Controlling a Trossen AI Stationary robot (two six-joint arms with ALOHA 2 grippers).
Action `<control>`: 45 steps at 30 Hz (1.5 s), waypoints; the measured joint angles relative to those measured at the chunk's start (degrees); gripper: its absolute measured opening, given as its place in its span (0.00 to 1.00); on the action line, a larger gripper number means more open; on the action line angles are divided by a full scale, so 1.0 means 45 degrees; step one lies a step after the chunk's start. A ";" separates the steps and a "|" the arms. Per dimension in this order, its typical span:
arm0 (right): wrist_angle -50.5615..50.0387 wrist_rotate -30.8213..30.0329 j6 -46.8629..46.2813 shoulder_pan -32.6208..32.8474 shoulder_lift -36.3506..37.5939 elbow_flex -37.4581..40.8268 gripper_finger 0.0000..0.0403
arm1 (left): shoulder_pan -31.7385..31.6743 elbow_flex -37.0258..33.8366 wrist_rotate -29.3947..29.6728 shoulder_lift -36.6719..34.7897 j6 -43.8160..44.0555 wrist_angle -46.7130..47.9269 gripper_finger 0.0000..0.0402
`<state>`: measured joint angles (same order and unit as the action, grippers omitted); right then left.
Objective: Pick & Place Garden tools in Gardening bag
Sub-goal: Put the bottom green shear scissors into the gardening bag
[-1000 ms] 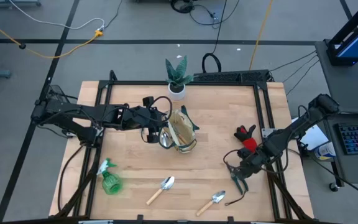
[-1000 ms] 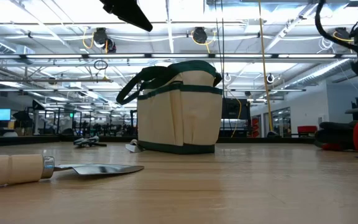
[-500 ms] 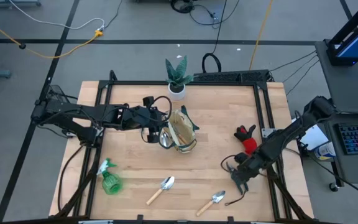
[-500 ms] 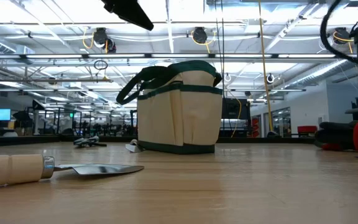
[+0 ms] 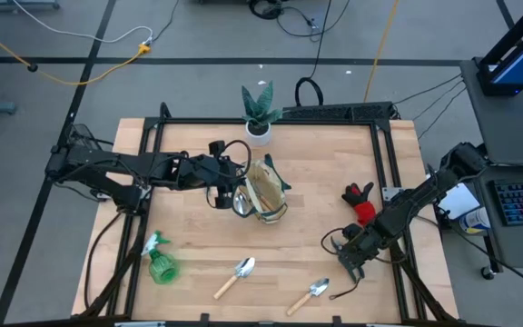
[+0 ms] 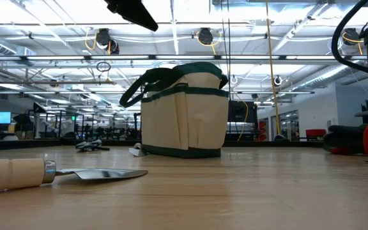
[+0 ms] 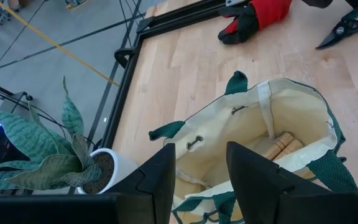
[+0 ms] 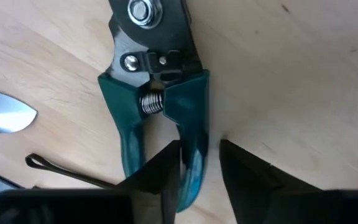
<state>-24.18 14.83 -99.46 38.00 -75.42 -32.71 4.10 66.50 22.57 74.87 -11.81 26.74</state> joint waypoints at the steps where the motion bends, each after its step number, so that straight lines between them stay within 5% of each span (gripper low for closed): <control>1: -0.0009 -0.0038 -0.0034 0.0005 0.0000 0.0004 0.24 | 0.0004 0.0000 0.0000 0.0000 0.0001 -0.0005 0.37; 7: 0.0110 -0.0259 0.0619 0.0005 -0.0010 0.0015 0.10 | 0.0001 0.0000 -0.0005 0.0000 0.0010 -0.0002 0.37; 21: 0.0555 -0.0326 0.2243 0.0000 0.0000 0.0027 0.12 | 0.0003 0.0000 -0.0025 0.0000 0.0019 -0.0004 0.37; 45: 0.1032 -0.4683 0.4331 -0.0124 0.2584 0.0063 0.11 | -0.0001 0.0000 -0.0039 0.0000 0.0019 0.0000 0.37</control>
<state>-19.54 -6.24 -79.97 37.44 -63.79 -32.43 4.10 66.50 22.39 74.87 -11.73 26.74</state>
